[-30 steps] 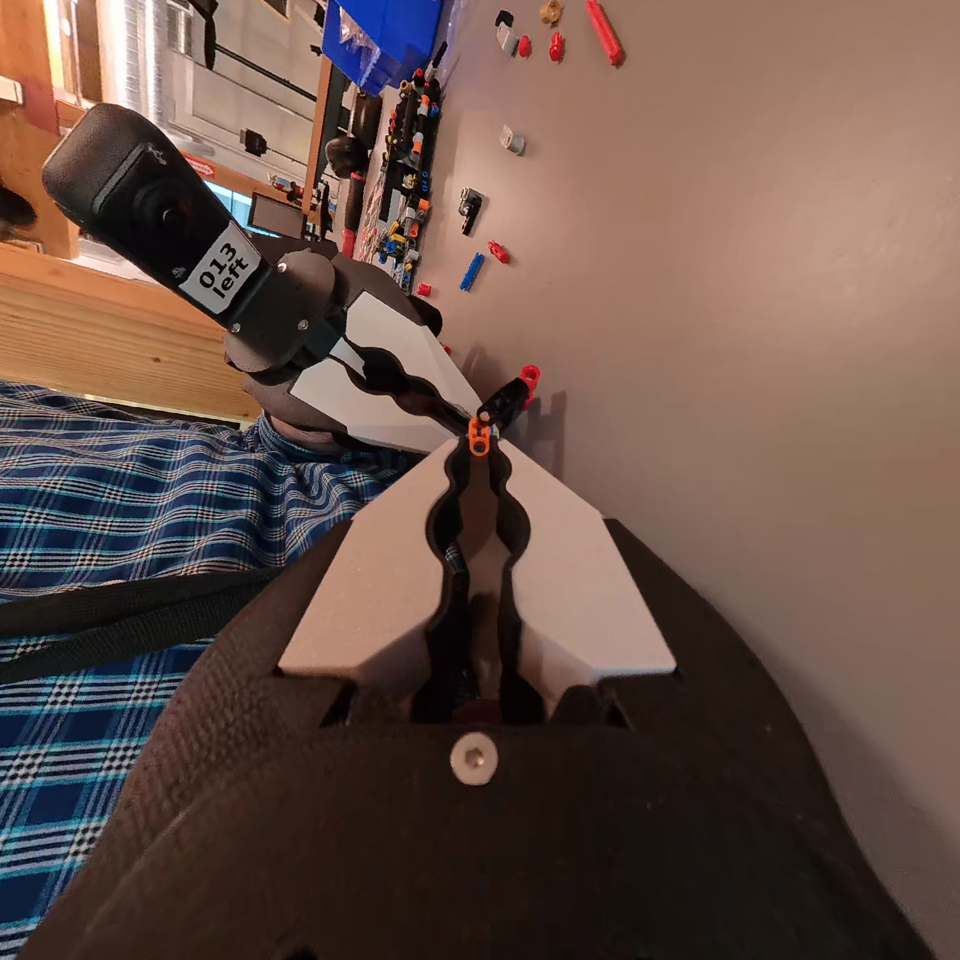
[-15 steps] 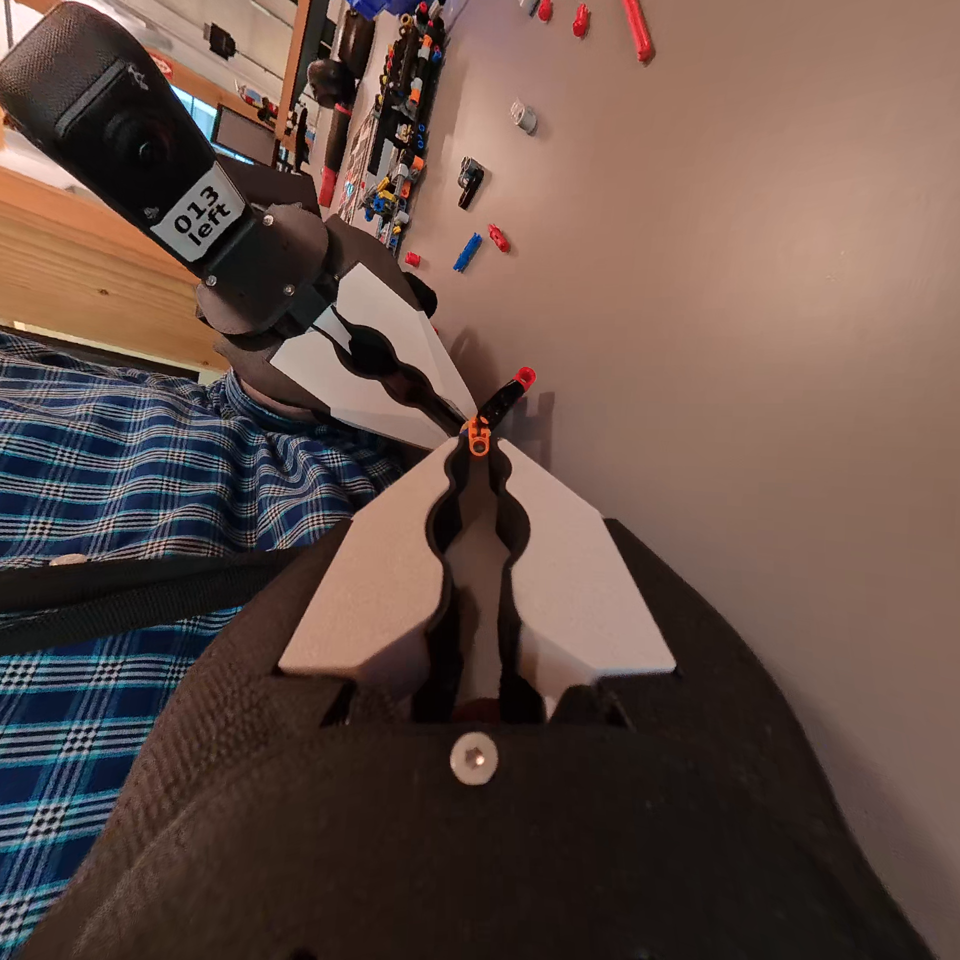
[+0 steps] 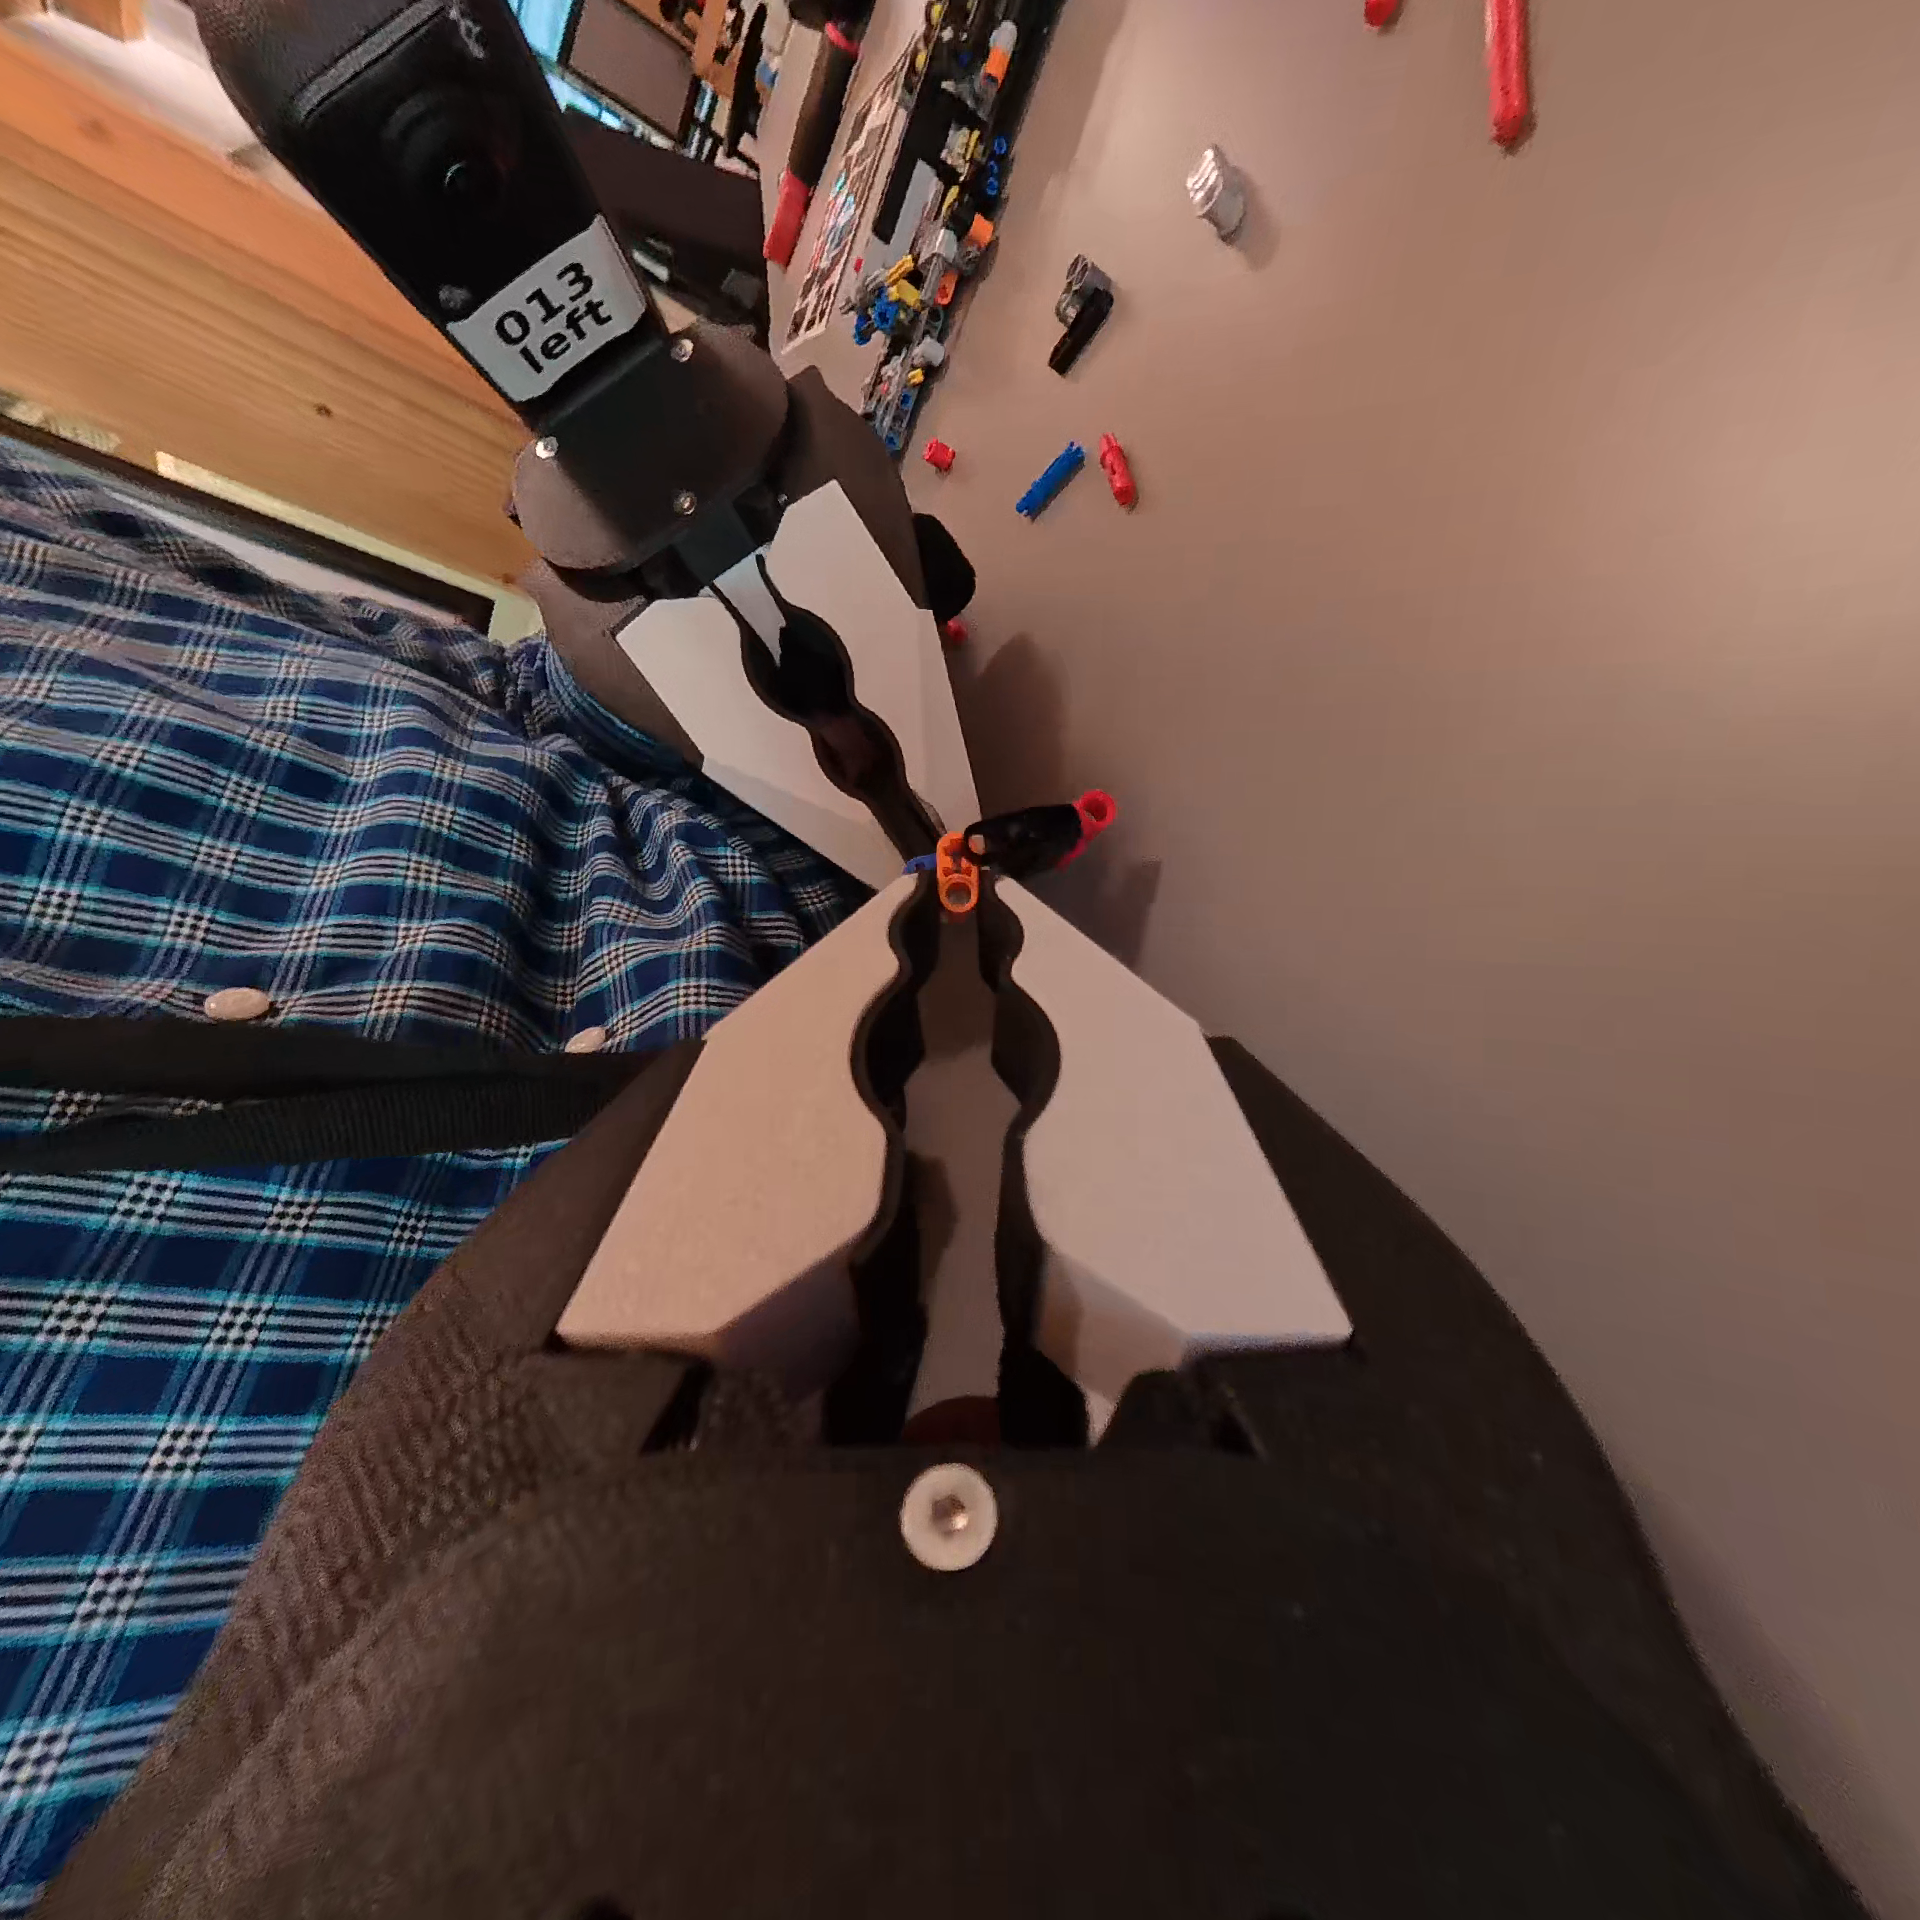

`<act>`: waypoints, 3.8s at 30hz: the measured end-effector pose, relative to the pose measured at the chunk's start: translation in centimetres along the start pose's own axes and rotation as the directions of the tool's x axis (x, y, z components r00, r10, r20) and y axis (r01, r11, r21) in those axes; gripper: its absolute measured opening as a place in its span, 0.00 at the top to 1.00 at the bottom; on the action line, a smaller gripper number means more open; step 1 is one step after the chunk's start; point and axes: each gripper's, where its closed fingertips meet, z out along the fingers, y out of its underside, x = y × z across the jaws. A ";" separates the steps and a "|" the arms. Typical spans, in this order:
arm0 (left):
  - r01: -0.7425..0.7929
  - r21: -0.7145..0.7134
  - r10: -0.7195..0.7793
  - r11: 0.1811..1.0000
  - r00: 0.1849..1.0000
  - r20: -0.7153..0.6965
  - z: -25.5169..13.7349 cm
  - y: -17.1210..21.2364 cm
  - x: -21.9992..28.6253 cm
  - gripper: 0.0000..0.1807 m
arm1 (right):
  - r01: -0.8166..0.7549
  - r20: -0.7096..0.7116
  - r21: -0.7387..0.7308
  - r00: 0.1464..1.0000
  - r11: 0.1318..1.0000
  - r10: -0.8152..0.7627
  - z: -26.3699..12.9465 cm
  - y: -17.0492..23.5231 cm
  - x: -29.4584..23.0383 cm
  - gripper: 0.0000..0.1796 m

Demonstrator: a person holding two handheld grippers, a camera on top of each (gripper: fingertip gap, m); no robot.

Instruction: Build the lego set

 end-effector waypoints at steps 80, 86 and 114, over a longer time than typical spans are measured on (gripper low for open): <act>0.117 0.023 -0.117 0.993 0.993 0.026 -0.4 -0.1 -1.4 0.99 | -0.006 -0.110 0.027 0.994 1.000 0.008 0.1 -0.9 1.8 0.96; 0.123 0.031 -0.124 0.992 0.992 0.032 -0.4 -0.2 -1.6 0.99 | 0.011 -0.118 0.021 0.993 1.000 -0.009 0.0 -0.6 1.7 0.95; 0.197 0.047 -0.196 0.979 0.980 -0.016 -0.6 -0.6 -1.8 0.99 | 0.654 -0.402 -0.188 0.629 0.732 -0.665 -0.9 -0.7 1.6 0.91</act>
